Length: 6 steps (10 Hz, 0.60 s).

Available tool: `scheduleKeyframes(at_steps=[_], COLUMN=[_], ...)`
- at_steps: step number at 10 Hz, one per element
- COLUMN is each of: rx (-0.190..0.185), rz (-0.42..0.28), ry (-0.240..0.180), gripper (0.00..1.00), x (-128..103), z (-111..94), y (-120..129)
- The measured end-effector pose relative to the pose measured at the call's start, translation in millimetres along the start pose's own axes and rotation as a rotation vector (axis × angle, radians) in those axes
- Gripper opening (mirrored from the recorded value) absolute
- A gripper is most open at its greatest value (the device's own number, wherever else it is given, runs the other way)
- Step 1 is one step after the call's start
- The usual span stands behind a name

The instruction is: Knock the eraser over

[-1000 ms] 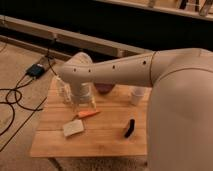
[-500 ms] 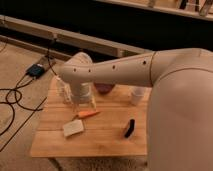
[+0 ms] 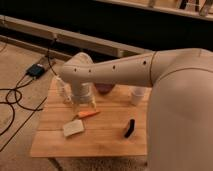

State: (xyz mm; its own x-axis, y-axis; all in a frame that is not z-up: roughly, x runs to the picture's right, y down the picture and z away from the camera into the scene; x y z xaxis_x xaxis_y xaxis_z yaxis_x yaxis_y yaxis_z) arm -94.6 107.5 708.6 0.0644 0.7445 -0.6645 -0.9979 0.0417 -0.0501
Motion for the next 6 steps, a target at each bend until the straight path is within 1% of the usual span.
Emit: scheduleKeyframes(at_steps=[3, 4, 6], rx=[0.018, 0.026, 0.024], rz=[0.019, 0.045, 0.087], ry=[0.021, 0.024, 0.028], gripper=[0.65, 0.65, 0.65], x=[-3.1, -7.3, -9.7], z=[14.8, 20.6, 27.5], y=[-24.7, -41.0, -61.3])
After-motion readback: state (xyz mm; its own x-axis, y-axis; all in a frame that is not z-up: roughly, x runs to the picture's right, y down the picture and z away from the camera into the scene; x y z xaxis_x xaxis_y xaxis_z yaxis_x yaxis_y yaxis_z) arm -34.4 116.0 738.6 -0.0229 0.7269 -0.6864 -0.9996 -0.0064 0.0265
